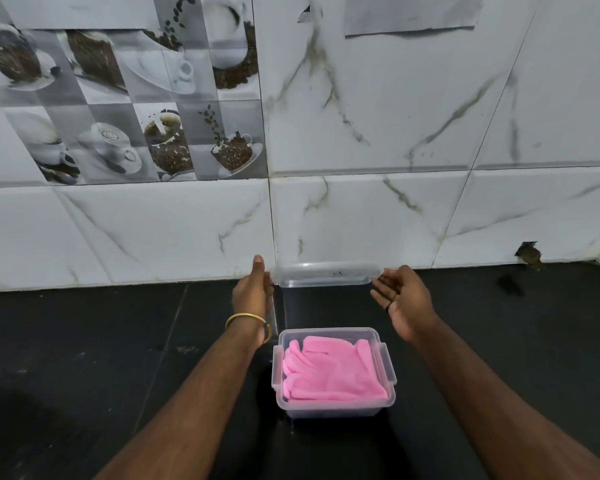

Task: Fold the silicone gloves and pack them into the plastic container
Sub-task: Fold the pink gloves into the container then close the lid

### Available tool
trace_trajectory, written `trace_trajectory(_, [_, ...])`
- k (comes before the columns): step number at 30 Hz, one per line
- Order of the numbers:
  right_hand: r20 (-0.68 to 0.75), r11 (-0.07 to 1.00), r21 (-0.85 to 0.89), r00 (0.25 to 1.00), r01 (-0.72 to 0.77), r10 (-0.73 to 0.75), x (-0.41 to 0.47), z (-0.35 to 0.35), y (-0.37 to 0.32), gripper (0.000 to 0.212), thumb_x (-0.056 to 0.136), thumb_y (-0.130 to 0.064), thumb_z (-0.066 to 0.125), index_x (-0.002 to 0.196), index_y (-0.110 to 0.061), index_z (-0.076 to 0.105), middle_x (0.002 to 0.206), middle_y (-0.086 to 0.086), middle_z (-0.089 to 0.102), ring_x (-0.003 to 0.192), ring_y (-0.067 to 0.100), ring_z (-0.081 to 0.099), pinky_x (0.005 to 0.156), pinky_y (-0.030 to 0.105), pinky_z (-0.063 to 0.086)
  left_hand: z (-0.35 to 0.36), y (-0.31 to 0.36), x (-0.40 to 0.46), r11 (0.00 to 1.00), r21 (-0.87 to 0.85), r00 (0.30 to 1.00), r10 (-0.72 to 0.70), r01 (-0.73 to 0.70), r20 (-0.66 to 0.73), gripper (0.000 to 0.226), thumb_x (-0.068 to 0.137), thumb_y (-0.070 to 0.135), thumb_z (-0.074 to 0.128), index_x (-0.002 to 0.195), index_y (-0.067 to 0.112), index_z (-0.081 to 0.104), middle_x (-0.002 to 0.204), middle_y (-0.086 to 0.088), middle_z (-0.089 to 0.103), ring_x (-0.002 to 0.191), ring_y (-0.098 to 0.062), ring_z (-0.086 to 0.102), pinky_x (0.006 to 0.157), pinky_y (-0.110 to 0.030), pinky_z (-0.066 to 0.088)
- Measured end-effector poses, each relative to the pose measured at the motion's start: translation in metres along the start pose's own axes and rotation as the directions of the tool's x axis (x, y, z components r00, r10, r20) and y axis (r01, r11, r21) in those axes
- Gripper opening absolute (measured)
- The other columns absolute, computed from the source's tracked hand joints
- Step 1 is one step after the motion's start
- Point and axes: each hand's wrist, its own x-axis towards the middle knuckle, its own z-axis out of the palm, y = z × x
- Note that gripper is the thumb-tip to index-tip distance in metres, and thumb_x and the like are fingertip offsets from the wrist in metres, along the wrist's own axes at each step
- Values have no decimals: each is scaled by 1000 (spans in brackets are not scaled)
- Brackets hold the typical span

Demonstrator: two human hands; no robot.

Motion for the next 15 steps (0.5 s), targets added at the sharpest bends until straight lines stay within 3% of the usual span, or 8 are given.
trace_trajectory(3, [-47, 998, 58, 998, 40, -37, -23, -3, -1, 12, 91, -19, 65, 86, -8, 66, 76, 5, 64, 66, 16, 62, 67, 29, 51, -12, 0, -23, 999, -41, 1000, 29, -29, -5, 23, 81, 31, 74, 85, 9, 67, 81, -8, 67, 74, -20, 59, 69, -34, 50])
trace_trajectory(6, [-107, 990, -124, 991, 72, -85, -48, -7, 5, 23, 83, -11, 75, 95, 7, 67, 80, 17, 63, 57, 18, 53, 50, 29, 44, -24, -7, -44, 999, -21, 999, 47, -48, -18, 28, 77, 0, 73, 104, 4, 65, 86, -8, 71, 71, -18, 64, 63, -25, 54])
trace_trajectory(10, [-137, 948, -269, 967, 172, -214, -84, -19, 22, 23, 78, 0, 77, 99, -2, 70, 88, 12, 75, 70, 20, 70, 54, 25, 58, -42, -25, -71, 992, 40, 993, 119, -118, -13, 30, 76, -7, 72, 101, 8, 67, 87, -6, 74, 75, -12, 70, 56, -15, 55])
trace_trajectory(15, [-188, 868, -446, 925, 219, -330, -109, -39, 57, 21, 78, -1, 76, 93, -15, 73, 84, -1, 76, 67, 7, 71, 56, 22, 58, -64, -59, -97, 971, 172, 986, 169, -166, 1, 29, 74, -5, 73, 93, 16, 68, 84, 0, 75, 75, -9, 71, 60, -18, 55])
